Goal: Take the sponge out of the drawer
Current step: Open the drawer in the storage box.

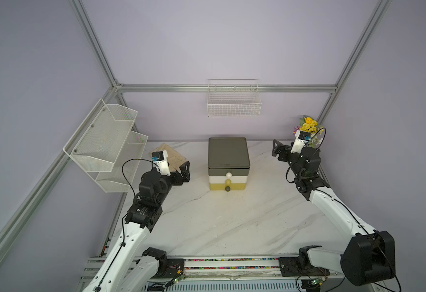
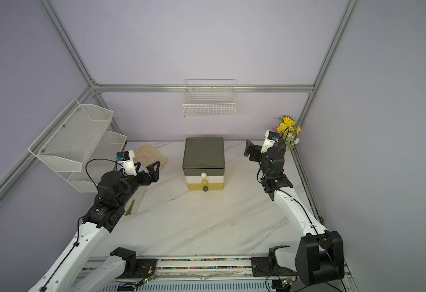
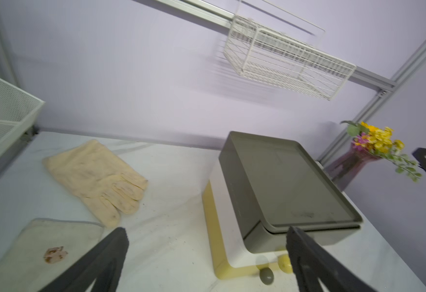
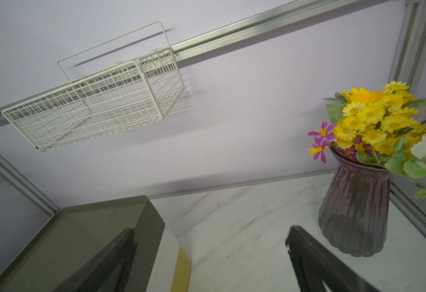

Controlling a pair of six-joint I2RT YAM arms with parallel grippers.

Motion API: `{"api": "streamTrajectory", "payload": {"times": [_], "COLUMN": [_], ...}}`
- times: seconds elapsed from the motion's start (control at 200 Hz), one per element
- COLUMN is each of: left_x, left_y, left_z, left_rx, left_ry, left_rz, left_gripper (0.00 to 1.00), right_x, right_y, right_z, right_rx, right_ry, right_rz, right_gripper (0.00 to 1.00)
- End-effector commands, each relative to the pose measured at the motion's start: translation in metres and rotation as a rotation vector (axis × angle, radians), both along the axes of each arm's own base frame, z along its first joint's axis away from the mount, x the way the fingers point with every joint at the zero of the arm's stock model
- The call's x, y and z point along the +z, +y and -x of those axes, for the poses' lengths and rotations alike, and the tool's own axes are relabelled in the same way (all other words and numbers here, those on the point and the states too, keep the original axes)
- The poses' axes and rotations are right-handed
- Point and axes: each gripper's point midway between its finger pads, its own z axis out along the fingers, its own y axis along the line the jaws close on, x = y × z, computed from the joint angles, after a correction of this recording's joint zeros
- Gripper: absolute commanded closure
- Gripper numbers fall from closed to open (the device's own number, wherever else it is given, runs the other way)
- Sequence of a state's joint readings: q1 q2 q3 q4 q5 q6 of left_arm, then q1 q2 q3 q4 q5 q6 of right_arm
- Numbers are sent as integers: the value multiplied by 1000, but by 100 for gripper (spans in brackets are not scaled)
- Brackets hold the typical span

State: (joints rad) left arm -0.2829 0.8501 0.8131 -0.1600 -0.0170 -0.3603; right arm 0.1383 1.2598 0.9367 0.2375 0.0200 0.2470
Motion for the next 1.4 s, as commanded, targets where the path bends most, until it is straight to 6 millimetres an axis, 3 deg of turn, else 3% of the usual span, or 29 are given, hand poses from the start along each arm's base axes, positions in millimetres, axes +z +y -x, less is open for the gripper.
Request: {"api": "streamTrajectory", "payload": {"times": [0.0, 0.11, 0.31, 0.415, 0.76, 0.91, 0.93, 1.145, 1.395], "left_x": [5, 8, -9, -15, -50, -52, -62, -78, -90], "left_y": [-34, -65, -129, -150, -179, -187, -191, -209, -212], "left_z": [14, 23, 35, 31, 14, 6, 2, -10, -20], "left_rx": [-101, -145, -201, -176, -76, -61, -58, -45, -9], "left_ry": [51, 57, 125, 151, 230, 237, 253, 283, 291], "left_rz": [19, -25, -182, -204, -217, -208, -228, -236, -262], "left_gripper": [0, 2, 1, 1, 7, 13, 14, 26, 34], "right_x": [-3, -8, -9, -11, -16, -20, -21, -22, -26], "right_y": [9, 12, 15, 15, 17, 18, 18, 18, 20], "right_z": [9, 11, 13, 14, 16, 15, 15, 16, 17], "right_rx": [46, 63, 79, 76, 94, 95, 95, 98, 107], "right_ry": [36, 46, 52, 53, 62, 69, 70, 72, 80], "right_rz": [-28, -37, -42, -46, -52, -53, -53, -49, -49], "right_gripper": [3, 3, 3, 3, 3, 2, 3, 3, 3]}}
